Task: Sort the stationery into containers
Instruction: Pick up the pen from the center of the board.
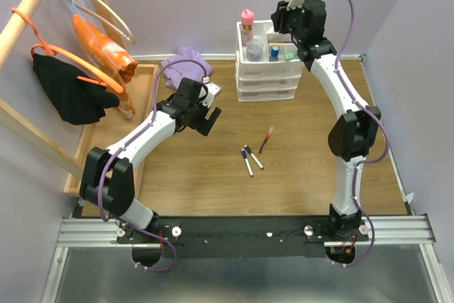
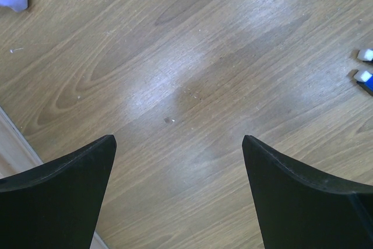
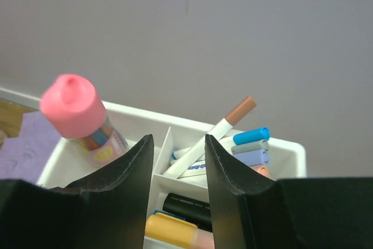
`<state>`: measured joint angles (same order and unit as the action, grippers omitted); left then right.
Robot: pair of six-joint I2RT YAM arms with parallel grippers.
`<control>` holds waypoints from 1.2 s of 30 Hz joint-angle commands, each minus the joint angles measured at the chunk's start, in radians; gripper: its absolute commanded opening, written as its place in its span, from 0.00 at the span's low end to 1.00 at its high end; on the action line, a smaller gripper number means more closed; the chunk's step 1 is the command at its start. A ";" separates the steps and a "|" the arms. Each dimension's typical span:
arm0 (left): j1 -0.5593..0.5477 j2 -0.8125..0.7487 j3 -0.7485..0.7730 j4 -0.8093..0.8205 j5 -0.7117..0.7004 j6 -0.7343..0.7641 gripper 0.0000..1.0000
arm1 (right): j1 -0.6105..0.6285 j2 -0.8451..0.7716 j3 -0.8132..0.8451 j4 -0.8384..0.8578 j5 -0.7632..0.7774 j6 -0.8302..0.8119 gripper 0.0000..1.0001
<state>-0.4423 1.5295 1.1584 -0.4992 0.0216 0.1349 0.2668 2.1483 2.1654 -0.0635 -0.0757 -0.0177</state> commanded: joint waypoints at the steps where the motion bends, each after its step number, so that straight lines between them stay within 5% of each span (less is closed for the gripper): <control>1: -0.007 -0.049 -0.028 0.039 0.044 -0.029 0.99 | 0.017 -0.155 0.010 -0.024 0.059 -0.019 0.48; 7: -0.012 -0.071 -0.062 0.080 0.046 -0.064 0.99 | 0.058 -0.364 -0.179 -0.137 -0.016 -0.062 0.48; 11: -0.018 -0.081 -0.088 0.100 0.012 -0.073 0.99 | 0.113 -0.490 -0.415 -0.382 -0.238 -0.103 0.44; 17: -0.019 -0.111 -0.114 0.105 -0.014 -0.070 0.99 | 0.262 -0.574 -0.737 -0.636 -0.323 -0.238 0.40; 26: -0.019 -0.164 -0.178 0.090 -0.060 -0.066 0.99 | 0.376 -0.355 -0.751 -0.688 -0.119 -0.131 0.48; 36: -0.019 -0.183 -0.203 0.099 -0.092 -0.046 0.99 | 0.419 -0.223 -0.705 -0.679 -0.082 -0.091 0.47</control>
<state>-0.4583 1.3708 0.9649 -0.4114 -0.0334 0.0799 0.6750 1.8854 1.4132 -0.7303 -0.1997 -0.1413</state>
